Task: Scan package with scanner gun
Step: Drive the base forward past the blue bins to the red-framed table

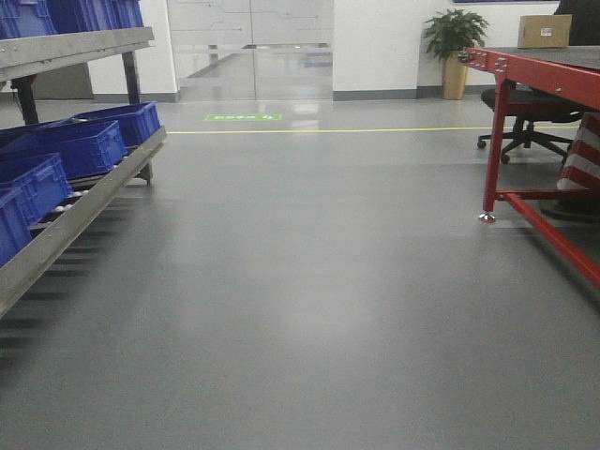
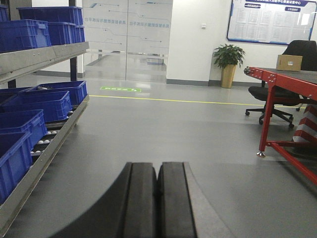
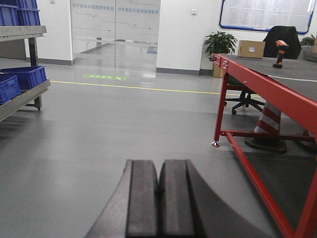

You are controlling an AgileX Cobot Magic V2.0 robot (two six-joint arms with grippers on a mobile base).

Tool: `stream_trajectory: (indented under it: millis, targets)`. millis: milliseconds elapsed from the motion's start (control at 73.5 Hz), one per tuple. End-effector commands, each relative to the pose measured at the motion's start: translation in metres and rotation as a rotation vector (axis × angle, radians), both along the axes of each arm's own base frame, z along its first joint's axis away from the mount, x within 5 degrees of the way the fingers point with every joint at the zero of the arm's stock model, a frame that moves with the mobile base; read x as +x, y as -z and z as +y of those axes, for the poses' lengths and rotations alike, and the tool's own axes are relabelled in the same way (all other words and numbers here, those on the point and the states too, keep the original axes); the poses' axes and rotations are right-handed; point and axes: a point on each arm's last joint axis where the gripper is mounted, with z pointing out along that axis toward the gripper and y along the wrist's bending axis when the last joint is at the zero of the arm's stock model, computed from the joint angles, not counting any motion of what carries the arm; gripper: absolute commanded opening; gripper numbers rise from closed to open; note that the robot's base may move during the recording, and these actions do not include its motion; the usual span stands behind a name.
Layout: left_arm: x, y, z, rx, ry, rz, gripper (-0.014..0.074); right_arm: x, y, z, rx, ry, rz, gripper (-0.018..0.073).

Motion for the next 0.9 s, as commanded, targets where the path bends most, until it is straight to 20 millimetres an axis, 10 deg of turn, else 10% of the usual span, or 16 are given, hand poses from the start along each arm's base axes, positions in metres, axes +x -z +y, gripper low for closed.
stream_trajectory:
  millis: [0, 884]
  targets:
    - [-0.0006, -0.0026, -0.0001, -0.002, 0.003, -0.024, -0.0111, -0.0004, -0.002, -0.0003, -0.011, 0.005, -0.021, -0.0168]
    - [-0.0006, -0.0026, -0.0001, -0.002, 0.003, -0.024, -0.0111, -0.0004, -0.002, -0.0003, -0.011, 0.005, -0.021, -0.0168]
